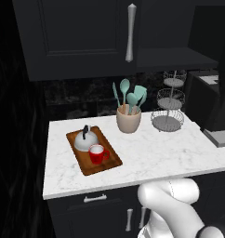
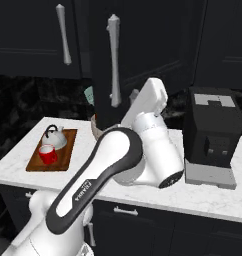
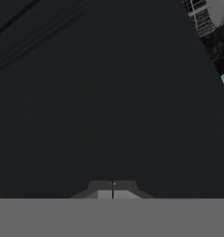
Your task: Pick the kettle from the counter and place it on the tray. Then pick the mug from the cabinet and place it on the tray. Then close the cabinet doors.
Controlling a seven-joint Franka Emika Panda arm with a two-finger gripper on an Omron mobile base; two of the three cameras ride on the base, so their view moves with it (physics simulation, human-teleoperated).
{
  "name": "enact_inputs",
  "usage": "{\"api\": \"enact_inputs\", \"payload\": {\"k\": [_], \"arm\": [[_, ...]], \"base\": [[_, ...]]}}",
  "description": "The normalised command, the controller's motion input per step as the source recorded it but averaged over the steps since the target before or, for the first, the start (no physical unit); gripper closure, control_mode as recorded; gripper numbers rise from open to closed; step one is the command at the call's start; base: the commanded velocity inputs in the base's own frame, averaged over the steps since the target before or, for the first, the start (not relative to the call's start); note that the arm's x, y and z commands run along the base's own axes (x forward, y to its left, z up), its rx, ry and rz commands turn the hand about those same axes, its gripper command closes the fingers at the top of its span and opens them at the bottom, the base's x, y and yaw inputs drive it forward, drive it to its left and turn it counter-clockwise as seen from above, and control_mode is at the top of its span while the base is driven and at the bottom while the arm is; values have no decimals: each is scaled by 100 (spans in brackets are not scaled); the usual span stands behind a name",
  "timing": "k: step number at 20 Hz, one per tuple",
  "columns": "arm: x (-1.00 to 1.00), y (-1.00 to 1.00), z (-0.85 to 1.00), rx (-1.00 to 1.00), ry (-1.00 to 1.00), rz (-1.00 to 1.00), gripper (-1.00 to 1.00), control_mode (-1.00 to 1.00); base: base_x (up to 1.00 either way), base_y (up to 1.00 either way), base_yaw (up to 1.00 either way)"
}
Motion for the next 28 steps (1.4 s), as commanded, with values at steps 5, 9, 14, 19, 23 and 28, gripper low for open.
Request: {"api": "enact_inputs", "payload": {"k": [5,9,14,19,23,28], "arm": [[76,79,26,0,14,0,100,-100],[84,57,20,0,18,0,100,-100],[84,60,6,0,18,-9,100,-100],[82,52,1,0,14,-16,100,-100],[74,37,0,0,5,-18,100,-100],[80,26,2,0,6,-17,100,-100]], "base": [[0,0,0],[0,0,0],[0,0,0],[0,0,0],[0,0,0],[0,0,0]]}}
